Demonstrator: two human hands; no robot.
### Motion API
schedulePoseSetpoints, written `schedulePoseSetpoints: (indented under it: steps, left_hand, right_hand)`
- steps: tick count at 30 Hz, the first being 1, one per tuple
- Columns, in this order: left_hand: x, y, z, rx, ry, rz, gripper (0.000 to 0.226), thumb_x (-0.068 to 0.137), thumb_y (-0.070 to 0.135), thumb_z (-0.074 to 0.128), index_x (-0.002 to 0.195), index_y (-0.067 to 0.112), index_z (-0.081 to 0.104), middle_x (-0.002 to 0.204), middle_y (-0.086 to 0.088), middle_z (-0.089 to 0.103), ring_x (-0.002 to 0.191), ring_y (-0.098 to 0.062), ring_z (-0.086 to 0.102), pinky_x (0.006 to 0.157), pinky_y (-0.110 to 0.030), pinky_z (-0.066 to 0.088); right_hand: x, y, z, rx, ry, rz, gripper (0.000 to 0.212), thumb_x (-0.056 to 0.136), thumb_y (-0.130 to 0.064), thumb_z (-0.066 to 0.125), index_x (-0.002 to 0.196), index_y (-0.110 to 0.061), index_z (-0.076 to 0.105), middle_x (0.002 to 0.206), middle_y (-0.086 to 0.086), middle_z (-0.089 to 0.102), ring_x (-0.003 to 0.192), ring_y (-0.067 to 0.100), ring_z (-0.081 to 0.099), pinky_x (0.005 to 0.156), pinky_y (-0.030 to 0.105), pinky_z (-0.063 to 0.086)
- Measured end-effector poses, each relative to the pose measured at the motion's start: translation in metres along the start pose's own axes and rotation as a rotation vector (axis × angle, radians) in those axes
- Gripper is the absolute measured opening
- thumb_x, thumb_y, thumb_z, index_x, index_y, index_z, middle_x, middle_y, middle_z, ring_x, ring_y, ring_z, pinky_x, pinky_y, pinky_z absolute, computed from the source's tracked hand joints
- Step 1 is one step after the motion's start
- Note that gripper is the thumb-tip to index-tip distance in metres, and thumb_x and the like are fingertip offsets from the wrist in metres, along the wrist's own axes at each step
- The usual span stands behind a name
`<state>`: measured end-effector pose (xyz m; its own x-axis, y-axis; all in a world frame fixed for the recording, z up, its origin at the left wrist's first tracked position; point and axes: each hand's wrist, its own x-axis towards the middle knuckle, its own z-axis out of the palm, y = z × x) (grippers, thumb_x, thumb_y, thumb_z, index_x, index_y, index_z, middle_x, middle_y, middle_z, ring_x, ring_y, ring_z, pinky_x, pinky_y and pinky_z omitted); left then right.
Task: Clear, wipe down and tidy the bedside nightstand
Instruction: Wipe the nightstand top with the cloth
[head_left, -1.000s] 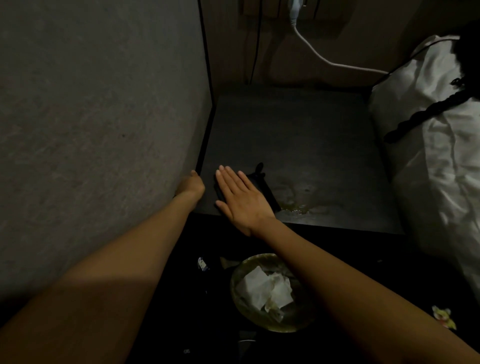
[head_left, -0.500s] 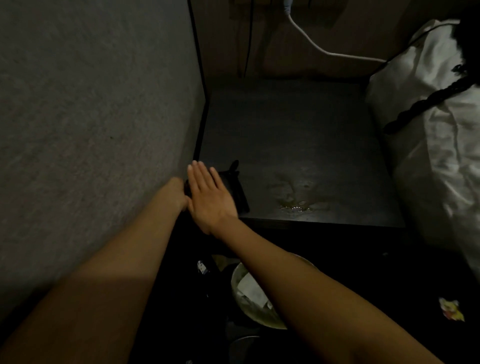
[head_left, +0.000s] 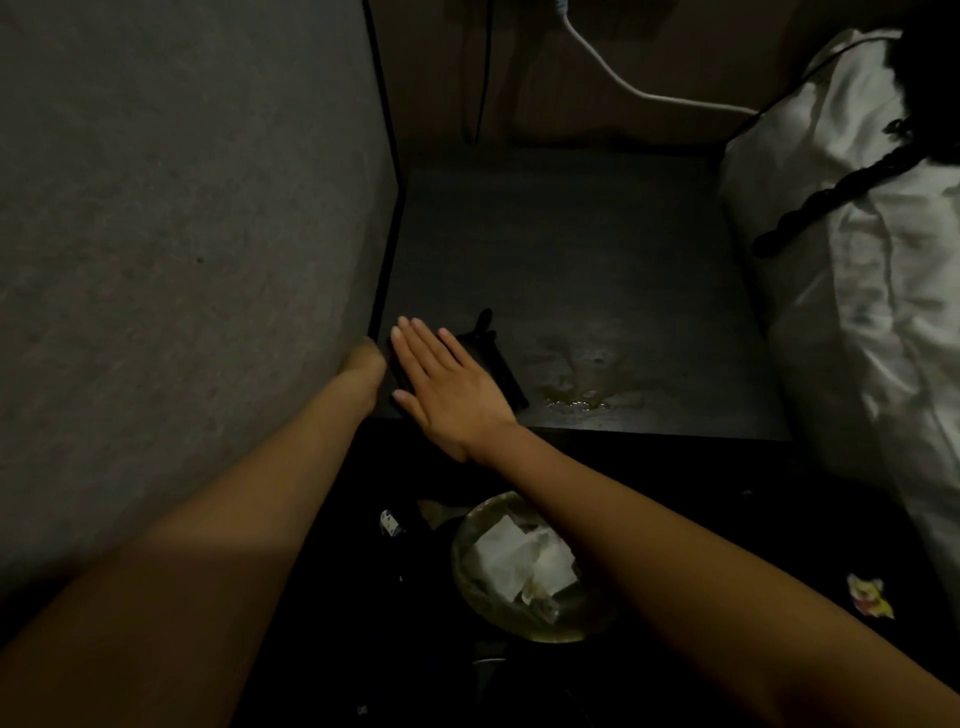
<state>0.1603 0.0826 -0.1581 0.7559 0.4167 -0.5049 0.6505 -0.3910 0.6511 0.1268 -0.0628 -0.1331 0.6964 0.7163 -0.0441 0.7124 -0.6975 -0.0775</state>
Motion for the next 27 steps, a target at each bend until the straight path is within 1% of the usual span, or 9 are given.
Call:
schedulePoseSetpoints:
  steps: [1, 3, 4, 8, 12, 18, 22, 27]
  left_hand:
    - [0.009, -0.001, 0.002, -0.06, 0.052, -0.114, 0.05, 0.107, 0.026, 0.019, 0.147, -0.001, 0.031, 0.153, -0.019, 0.032, 0.14, -0.032, 0.033, 0.113, -0.034, 0.03]
    - [0.01, 0.001, 0.003, -0.024, 0.205, -0.153, 0.055, 0.107, 0.029, 0.015, 0.145, -0.007, 0.031, 0.153, -0.024, 0.03, 0.141, -0.035, 0.03, 0.116, -0.037, 0.023]
    - [0.006, 0.001, 0.002, -0.017, 0.227, -0.159, 0.057, 0.107, 0.03, 0.014, 0.143, -0.009, 0.032, 0.152, -0.025, 0.03, 0.141, -0.036, 0.03, 0.117, -0.037, 0.021]
    - [0.003, 0.0, 0.003, 0.047, 0.243, -0.138, 0.06, 0.106, 0.032, 0.014, 0.142, -0.012, 0.031, 0.152, -0.028, 0.028, 0.141, -0.038, 0.028, 0.116, -0.037, 0.019]
    - [0.009, -0.002, 0.005, 0.092, 0.282, -0.109, 0.055, 0.107, 0.027, 0.015, 0.142, -0.012, 0.029, 0.153, -0.028, 0.026, 0.142, -0.038, 0.026, 0.116, -0.036, 0.016]
    - [0.011, -0.003, 0.003, 0.174, 0.282, -0.069, 0.051, 0.106, 0.018, 0.014, 0.138, -0.015, 0.036, 0.147, -0.032, 0.034, 0.137, -0.044, 0.033, 0.114, -0.042, 0.022]
    - [0.012, -0.006, 0.002, 0.226, 0.266, -0.046, 0.047, 0.105, 0.012, 0.016, 0.136, -0.015, 0.038, 0.145, -0.033, 0.036, 0.134, -0.045, 0.036, 0.112, -0.043, 0.026]
    - [0.009, -0.003, 0.002, 0.206, 0.282, -0.047, 0.05, 0.106, 0.019, 0.016, 0.138, -0.014, 0.037, 0.147, -0.031, 0.035, 0.136, -0.043, 0.034, 0.114, -0.042, 0.023]
  right_hand:
    - [-0.005, 0.006, 0.0, -0.005, -0.001, -0.003, 0.066, 0.106, -0.045, 0.016, 0.156, -0.008, -0.006, 0.165, 0.008, -0.008, 0.152, 0.018, -0.009, 0.124, 0.036, -0.003]
    - [-0.015, 0.019, -0.001, -0.011, -0.002, -0.011, 0.067, 0.105, -0.046, 0.016, 0.156, -0.008, -0.005, 0.165, 0.008, -0.007, 0.152, 0.017, -0.009, 0.124, 0.036, -0.003]
    - [-0.02, 0.025, -0.001, -0.013, -0.003, -0.011, 0.067, 0.105, -0.046, 0.015, 0.156, -0.008, -0.005, 0.165, 0.008, -0.007, 0.152, 0.017, -0.009, 0.124, 0.036, -0.002]
    - [-0.04, 0.052, -0.003, -0.012, -0.008, -0.015, 0.066, 0.105, -0.046, 0.014, 0.156, -0.009, -0.005, 0.166, 0.007, -0.006, 0.152, 0.016, -0.008, 0.125, 0.036, -0.003]
    - [-0.061, 0.078, -0.005, -0.001, -0.017, -0.029, 0.067, 0.104, -0.046, 0.014, 0.156, -0.01, -0.006, 0.166, 0.006, -0.007, 0.152, 0.015, -0.01, 0.125, 0.035, -0.003]
    - [-0.086, 0.111, -0.009, -0.018, -0.047, -0.033, 0.067, 0.104, -0.047, 0.013, 0.156, -0.011, -0.008, 0.165, 0.004, -0.011, 0.152, 0.013, -0.013, 0.124, 0.034, -0.004]
    - [-0.105, 0.135, -0.013, -0.037, -0.067, -0.036, 0.067, 0.104, -0.048, 0.011, 0.156, -0.012, -0.008, 0.165, 0.003, -0.012, 0.151, 0.012, -0.013, 0.124, 0.034, -0.005]
    - [-0.126, 0.159, -0.016, -0.031, -0.094, -0.014, 0.066, 0.104, -0.048, 0.013, 0.156, -0.014, -0.01, 0.165, 0.002, -0.014, 0.151, 0.011, -0.016, 0.125, 0.035, -0.004]
